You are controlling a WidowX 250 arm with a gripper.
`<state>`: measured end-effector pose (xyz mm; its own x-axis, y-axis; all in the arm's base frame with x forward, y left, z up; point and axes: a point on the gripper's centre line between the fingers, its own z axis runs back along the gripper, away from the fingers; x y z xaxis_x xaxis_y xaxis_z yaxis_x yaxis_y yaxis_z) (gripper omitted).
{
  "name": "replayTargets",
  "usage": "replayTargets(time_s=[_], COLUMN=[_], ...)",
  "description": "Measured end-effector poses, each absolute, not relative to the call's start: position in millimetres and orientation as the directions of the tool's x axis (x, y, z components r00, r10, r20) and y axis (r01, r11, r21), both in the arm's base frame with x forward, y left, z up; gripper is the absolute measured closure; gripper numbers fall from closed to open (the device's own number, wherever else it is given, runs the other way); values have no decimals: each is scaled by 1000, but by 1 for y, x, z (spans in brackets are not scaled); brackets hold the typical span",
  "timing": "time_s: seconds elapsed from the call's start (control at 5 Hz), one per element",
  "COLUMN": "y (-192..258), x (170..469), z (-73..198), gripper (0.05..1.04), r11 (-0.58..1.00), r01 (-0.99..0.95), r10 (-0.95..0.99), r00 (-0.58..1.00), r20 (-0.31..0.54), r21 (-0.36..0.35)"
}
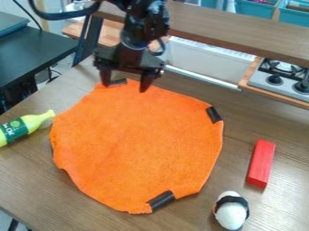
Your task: Unfolding The Cloth From The Top To Bottom
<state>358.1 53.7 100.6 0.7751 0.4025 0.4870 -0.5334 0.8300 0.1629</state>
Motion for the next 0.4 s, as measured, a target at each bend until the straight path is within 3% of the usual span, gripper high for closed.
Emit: replayTargets(time_s=[0.4], y=[53], x=[357], z=[100], gripper=[83], r11=[832], r01=[-528], r10=[396], r00=[782], r20=[480], r21=[173])
